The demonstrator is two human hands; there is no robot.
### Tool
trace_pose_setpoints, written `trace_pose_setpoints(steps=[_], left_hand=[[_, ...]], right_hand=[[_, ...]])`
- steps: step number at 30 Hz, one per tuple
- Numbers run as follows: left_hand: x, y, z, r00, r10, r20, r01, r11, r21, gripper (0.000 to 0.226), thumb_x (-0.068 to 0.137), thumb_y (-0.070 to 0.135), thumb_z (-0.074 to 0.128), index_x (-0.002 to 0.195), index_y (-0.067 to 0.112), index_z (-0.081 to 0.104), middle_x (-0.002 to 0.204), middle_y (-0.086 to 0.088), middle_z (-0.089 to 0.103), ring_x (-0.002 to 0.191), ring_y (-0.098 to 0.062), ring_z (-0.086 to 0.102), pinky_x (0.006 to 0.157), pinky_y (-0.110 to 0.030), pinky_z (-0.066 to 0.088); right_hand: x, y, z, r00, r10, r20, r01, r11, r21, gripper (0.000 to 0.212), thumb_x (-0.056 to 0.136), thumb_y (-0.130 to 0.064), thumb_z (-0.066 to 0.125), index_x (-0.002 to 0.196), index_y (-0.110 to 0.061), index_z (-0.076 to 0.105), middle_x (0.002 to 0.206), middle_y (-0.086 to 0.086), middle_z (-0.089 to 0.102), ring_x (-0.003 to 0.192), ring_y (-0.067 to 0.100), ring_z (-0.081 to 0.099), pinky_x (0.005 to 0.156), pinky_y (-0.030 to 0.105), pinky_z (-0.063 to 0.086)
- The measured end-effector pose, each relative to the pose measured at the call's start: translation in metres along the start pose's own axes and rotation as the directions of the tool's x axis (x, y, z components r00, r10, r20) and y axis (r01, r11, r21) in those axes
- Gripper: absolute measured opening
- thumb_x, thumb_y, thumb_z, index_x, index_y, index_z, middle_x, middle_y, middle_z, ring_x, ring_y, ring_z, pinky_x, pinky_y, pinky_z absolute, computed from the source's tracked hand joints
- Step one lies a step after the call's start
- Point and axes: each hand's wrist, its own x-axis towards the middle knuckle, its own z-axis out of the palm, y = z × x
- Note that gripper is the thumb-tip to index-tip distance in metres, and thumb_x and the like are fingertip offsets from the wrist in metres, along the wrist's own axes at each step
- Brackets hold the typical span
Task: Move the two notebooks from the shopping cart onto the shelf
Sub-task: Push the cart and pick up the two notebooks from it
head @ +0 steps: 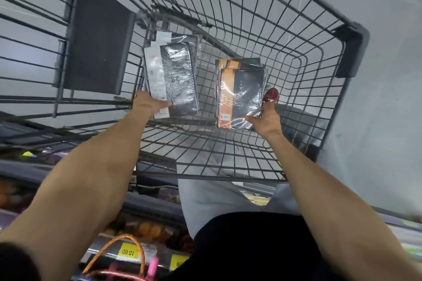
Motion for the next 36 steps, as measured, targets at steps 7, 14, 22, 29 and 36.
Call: trace_pose_setpoints(steps=[7, 14, 22, 29, 36], left_hand=[[-0.001, -0.005, 0.013, 0.998, 0.002, 0.069, -0.004, 0.999, 0.042, 0.127, 0.067, 0.049, 0.087, 0.156, 0.001, 0.010, 0.158, -0.025, 0.032, 0.142, -0.041, 0.039, 0.117, -0.049, 0.034], [-0.005, -0.011, 0.000, 0.969, 0.066, 0.238, 0.016, 0.945, -0.327, 0.119, 0.056, 0.026, 0.095, 0.155, 0.016, 0.030, 0.148, -0.006, 0.050, 0.126, -0.030, 0.057, 0.103, -0.045, 0.050], [-0.032, -0.004, -0.045, 0.942, 0.193, 0.274, 0.027, 0.771, -0.636, 0.093, 0.066, 0.010, 0.089, 0.146, 0.006, 0.041, 0.134, -0.009, 0.063, 0.106, -0.025, 0.072, 0.086, -0.037, 0.061], [-0.079, 0.010, -0.073, 0.907, 0.331, 0.262, -0.032, 0.673, -0.739, 0.079, 0.074, 0.005, 0.082, 0.144, 0.004, 0.046, 0.130, -0.012, 0.067, 0.109, -0.026, 0.071, 0.091, -0.040, 0.059], [-0.141, -0.009, -0.094, 0.874, 0.456, 0.166, -0.207, 0.661, -0.721, 0.046, 0.091, -0.001, 0.067, 0.136, -0.001, 0.053, 0.125, -0.012, 0.070, 0.109, -0.025, 0.071, 0.085, -0.032, 0.060]], right_hand=[[0.010, 0.010, -0.003, 0.999, 0.005, 0.037, -0.009, 0.995, 0.102, 0.059, 0.087, -0.019, 0.076, 0.137, -0.008, 0.046, 0.127, 0.009, 0.062, 0.108, 0.027, 0.066, 0.097, 0.041, 0.053], [0.005, 0.010, -0.011, 0.996, -0.060, 0.060, 0.050, 0.987, 0.150, 0.042, 0.090, -0.018, 0.073, 0.126, -0.011, 0.053, 0.109, -0.001, 0.070, 0.101, 0.019, 0.068, 0.083, 0.024, 0.051], [-0.026, -0.018, -0.033, 0.990, -0.095, 0.101, 0.063, 0.957, 0.283, 0.043, 0.091, -0.014, 0.072, 0.128, -0.020, 0.050, 0.105, 0.001, 0.074, 0.098, 0.035, 0.072, 0.088, 0.055, 0.057], [-0.053, -0.051, -0.073, 0.972, -0.223, 0.080, 0.199, 0.951, 0.236, 0.050, 0.091, -0.024, 0.072, 0.134, -0.017, 0.047, 0.117, 0.001, 0.070, 0.098, 0.016, 0.070, 0.093, 0.038, 0.056], [-0.094, -0.090, -0.125, 0.930, -0.364, 0.059, 0.337, 0.904, 0.264, 0.030, 0.096, -0.008, 0.064, 0.122, -0.017, 0.053, 0.104, -0.004, 0.070, 0.085, 0.003, 0.068, 0.082, 0.025, 0.058]])
